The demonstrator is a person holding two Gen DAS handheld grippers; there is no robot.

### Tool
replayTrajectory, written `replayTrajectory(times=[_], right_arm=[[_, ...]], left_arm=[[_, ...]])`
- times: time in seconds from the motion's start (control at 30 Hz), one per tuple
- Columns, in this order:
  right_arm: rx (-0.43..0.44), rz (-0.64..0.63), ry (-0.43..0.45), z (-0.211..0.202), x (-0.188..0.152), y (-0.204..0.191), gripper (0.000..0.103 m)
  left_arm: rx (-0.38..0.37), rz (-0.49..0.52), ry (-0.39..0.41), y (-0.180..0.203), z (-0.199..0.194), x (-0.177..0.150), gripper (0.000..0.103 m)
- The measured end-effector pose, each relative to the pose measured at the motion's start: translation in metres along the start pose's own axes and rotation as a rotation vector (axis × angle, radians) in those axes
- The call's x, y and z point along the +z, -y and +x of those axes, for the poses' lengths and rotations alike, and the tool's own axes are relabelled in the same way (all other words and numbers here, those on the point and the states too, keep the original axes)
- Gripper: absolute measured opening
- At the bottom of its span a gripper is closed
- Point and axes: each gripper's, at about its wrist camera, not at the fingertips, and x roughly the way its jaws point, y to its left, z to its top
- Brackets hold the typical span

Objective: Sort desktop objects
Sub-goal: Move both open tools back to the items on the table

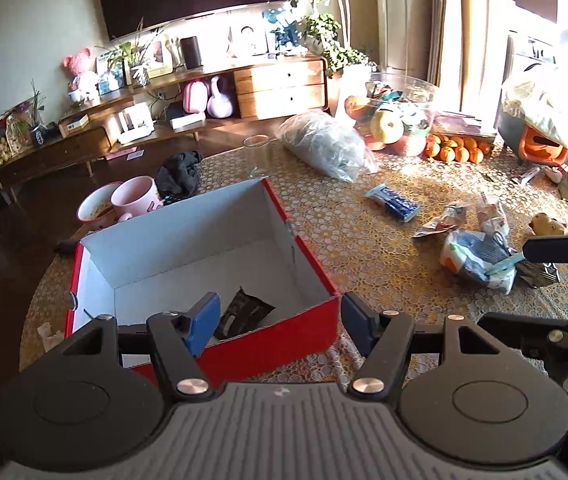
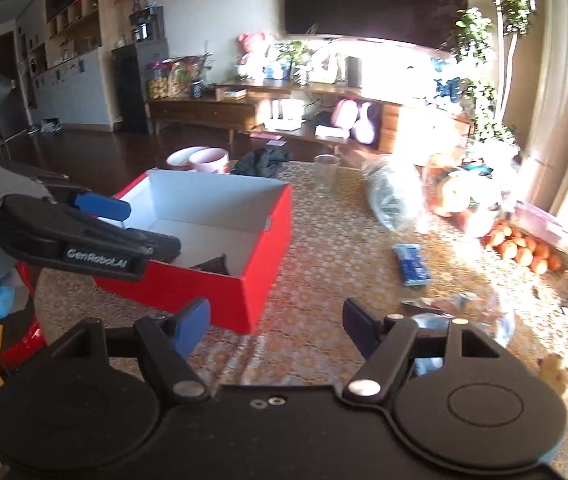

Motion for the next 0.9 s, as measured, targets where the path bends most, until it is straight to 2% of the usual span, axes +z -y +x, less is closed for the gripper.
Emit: replayTrajectory(times=[0.3,0.57,0.9], right_arm=[[-0.086,0.076,0.048,-0.036,-0.03,0.033,0.073],[-0.154,0.112,0.089,-0.06,-0.052,0.048,0.073],[-0.245,0.159,0.111,-0.074,-0.081,0.071,0.073]], left_arm=[[-0.085,0.045,0.057,0.055,-0.015,-0.012,0.066],[-0.142,0.041,0.077,0.086,-0.021,-0.023,0.066],[-0.18,0.089,0.126,0.126,-0.022,-0.028,0.066]])
